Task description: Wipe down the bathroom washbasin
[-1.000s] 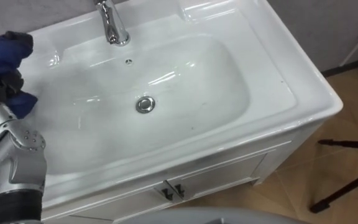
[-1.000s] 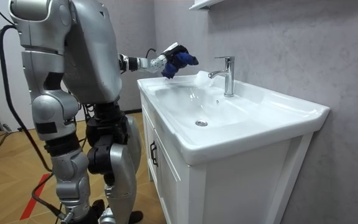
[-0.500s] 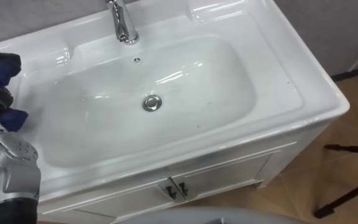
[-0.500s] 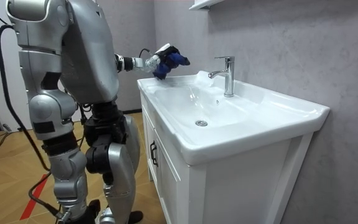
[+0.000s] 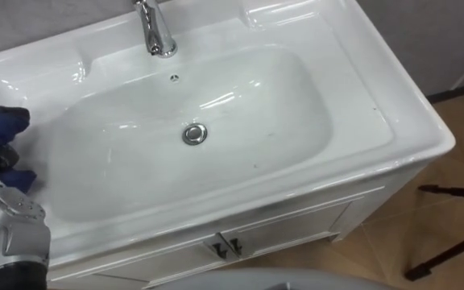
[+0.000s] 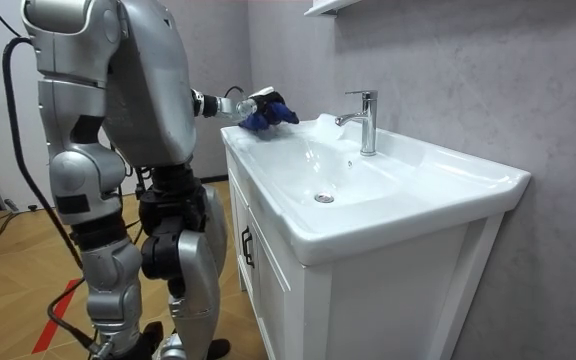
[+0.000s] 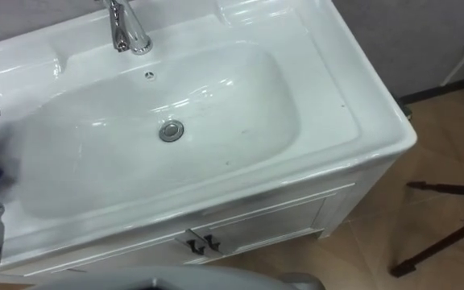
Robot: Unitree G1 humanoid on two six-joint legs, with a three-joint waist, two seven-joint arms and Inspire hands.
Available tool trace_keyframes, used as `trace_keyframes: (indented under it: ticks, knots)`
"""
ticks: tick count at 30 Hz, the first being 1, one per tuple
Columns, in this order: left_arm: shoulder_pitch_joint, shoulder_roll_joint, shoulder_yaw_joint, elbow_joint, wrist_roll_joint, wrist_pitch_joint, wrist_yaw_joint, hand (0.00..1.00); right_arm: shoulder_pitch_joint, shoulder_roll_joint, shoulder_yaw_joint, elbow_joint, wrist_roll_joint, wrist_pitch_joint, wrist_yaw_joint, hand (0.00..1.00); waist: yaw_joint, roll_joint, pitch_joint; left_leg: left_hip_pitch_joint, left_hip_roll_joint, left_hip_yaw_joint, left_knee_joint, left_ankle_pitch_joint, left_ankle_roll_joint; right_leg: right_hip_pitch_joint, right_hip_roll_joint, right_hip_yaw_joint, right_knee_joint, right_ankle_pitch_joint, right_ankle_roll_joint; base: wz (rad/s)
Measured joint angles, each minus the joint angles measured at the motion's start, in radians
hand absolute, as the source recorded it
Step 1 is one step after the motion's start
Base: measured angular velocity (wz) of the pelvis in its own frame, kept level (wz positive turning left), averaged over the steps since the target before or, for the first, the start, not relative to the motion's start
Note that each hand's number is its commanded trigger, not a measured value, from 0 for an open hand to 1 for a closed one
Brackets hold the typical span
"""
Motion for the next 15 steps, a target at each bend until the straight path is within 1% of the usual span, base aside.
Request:
trace_keyframes:
  ticks: [4, 5, 6, 7, 8, 15]
  knots:
    - [0.003, 0.000, -0.001, 0.045, 0.000, 0.007, -0.016, 0.99, 0.001, -0.002, 0.000, -0.024, 0.000, 0.001, 0.000, 0.00, 0.000, 0.002, 0.0003, 0.001, 0.000, 0.000, 0.000, 0.000, 0.000, 0.000, -0.001, -0.001, 0.002, 0.000, 0.000, 0.00]
    - [0.005, 0.000, -0.001, 0.052, 0.000, 0.010, -0.019, 0.68, 0.002, -0.003, 0.000, -0.029, 0.000, 0.001, 0.000, 0.00, 0.000, 0.002, 0.0007, 0.001, 0.000, 0.000, 0.000, 0.000, 0.000, -0.001, -0.001, -0.001, 0.003, 0.000, 0.000, 0.00]
    - [0.006, 0.000, -0.001, 0.055, 0.000, 0.011, -0.019, 0.17, 0.002, -0.003, 0.000, -0.031, 0.000, 0.001, 0.000, 0.00, 0.000, 0.001, 0.0007, 0.001, 0.000, 0.000, 0.000, 0.000, 0.000, -0.001, -0.001, -0.001, 0.004, 0.000, 0.000, 0.00]
    - [0.007, 0.000, -0.001, 0.058, 0.000, 0.012, -0.020, 0.07, 0.001, -0.004, 0.000, -0.036, 0.000, 0.001, 0.000, 0.00, 0.001, 0.001, 0.0010, 0.002, 0.000, 0.001, 0.000, 0.000, 0.000, -0.001, -0.001, -0.001, 0.005, 0.000, 0.000, 0.00]
    - [0.008, 0.000, -0.001, 0.058, 0.000, 0.015, -0.022, 0.00, 0.000, -0.004, 0.000, -0.041, 0.000, 0.001, 0.000, 0.00, 0.001, 0.001, 0.0010, 0.002, 0.000, 0.001, 0.000, 0.000, 0.000, -0.001, -0.001, -0.001, 0.005, 0.000, 0.000, 0.00]
    - [0.008, 0.000, -0.001, 0.058, 0.000, 0.030, -0.045, 0.00, 0.001, -0.009, 0.000, -0.063, 0.001, 0.001, 0.000, 0.00, 0.001, 0.003, 0.0004, 0.002, 0.000, 0.000, 0.000, 0.000, 0.000, -0.001, -0.001, -0.002, 0.006, 0.000, 0.000, 0.00]
